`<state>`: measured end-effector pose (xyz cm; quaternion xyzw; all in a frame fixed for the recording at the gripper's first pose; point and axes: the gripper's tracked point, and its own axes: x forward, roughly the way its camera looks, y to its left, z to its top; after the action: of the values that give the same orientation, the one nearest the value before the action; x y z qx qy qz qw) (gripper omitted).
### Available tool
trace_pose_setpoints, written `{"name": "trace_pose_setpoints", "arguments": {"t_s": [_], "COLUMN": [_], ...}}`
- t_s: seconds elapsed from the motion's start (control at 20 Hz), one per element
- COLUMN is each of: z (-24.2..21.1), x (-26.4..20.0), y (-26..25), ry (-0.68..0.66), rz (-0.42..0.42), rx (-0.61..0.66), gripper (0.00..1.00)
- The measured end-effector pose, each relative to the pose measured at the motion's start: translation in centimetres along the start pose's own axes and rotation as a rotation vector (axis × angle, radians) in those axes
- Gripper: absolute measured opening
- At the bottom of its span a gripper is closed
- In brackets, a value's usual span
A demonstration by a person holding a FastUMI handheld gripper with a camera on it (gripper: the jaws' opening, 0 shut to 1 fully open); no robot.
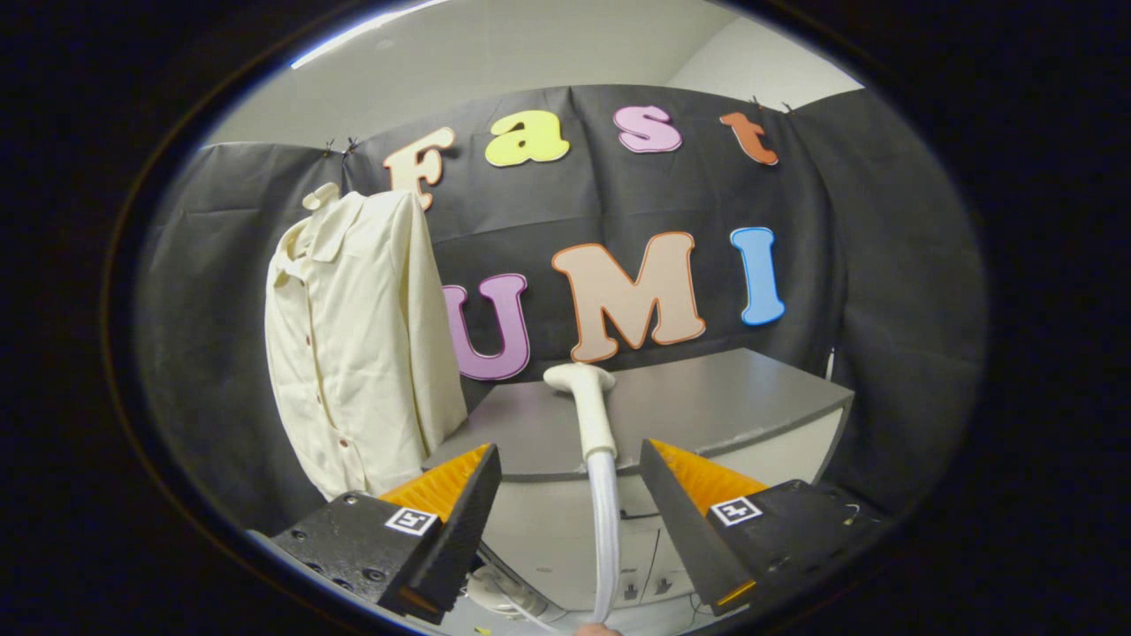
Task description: Iron the clothes twice with a garment steamer, once on the left side and once on the right side.
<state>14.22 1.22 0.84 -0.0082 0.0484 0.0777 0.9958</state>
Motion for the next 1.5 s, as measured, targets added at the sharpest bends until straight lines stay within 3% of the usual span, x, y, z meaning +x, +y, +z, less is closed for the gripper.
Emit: {"name": "trace_pose_setpoints", "arguments": {"t_s": [0.65, 1.05, 1.2, 1.5], "z": [6.0, 4.8, 4.1, 2.4], "x": [13.2, 19.5, 20.7, 21.2], "y": [-1.0, -3.3, -3.2, -2.4], "ry": [0.077, 0.283, 0.359, 0.436], "rz": [0.008, -0.069, -0.051, -0.023], "rx": [-0.003, -0.007, -0.001, 0.023], "gripper": [0.97, 0.97, 0.98, 0.82]}}
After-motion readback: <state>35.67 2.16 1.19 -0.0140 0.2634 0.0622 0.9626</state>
